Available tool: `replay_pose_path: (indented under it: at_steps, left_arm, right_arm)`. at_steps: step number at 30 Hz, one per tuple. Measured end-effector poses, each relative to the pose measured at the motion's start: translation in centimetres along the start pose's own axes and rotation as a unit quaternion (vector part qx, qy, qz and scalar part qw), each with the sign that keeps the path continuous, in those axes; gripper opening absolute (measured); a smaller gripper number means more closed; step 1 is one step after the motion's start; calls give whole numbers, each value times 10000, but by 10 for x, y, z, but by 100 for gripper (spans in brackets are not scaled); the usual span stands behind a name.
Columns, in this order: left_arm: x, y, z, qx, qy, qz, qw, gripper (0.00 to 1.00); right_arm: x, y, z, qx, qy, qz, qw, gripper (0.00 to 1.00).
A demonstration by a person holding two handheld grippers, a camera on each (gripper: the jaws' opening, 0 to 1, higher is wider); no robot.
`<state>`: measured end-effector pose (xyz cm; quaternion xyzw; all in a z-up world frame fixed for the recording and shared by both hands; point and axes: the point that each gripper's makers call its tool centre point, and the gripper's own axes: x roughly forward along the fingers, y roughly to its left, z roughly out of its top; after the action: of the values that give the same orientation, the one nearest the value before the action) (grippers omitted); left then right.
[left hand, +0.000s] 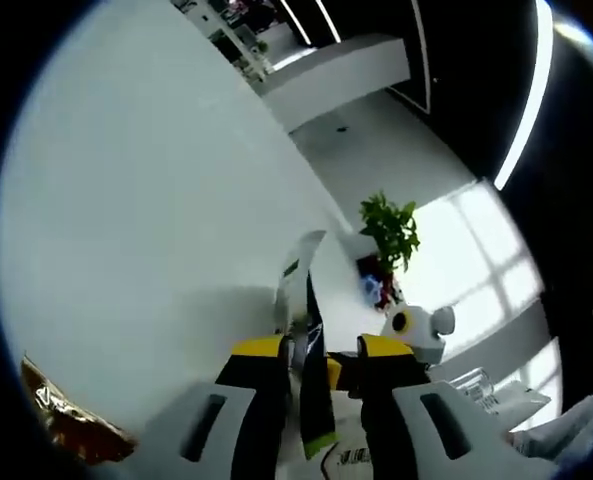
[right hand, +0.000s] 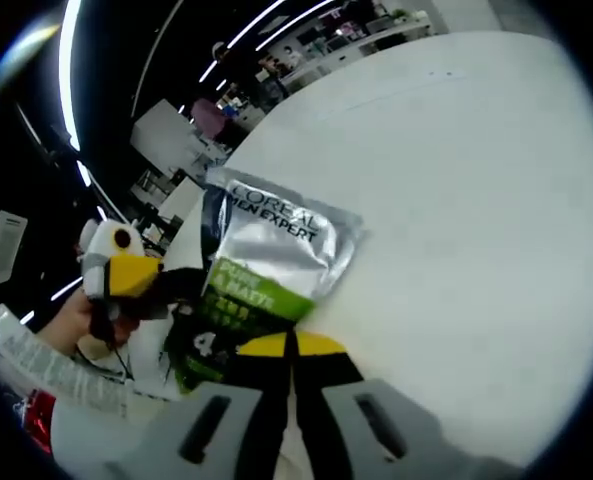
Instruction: Arrange the skincare products in the storage area until every visible bottle or jar stands upright without overlapping.
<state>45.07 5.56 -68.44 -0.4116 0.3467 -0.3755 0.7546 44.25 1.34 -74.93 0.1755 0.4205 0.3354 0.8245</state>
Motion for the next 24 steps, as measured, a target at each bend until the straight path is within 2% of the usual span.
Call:
replay_pose_path:
  at_steps: [3, 8, 15, 20, 24]
  left_arm:
    - [4, 3, -5, 278, 159, 66, 9995, 28]
    - [8, -4, -6, 98, 135, -144, 9998, 25]
    - [11, -13, -4, -51, 52, -357, 9993, 16]
    - [14, -22, -2, -190, 0, -644, 9977, 8]
    - [16, -25, -6, -166, -9, -672, 9976, 12]
  right_arm:
    - [0, 0, 0, 0, 9, 2, 10000, 1]
    - [0, 0, 0, 16, -15, 0, 10000, 1]
    - [0, -1, 0, 67, -53, 31, 10000, 1]
    - [0, 0, 0, 84, -64, 32, 9999, 1]
    - [0, 0, 0, 92, -62, 33, 9999, 1]
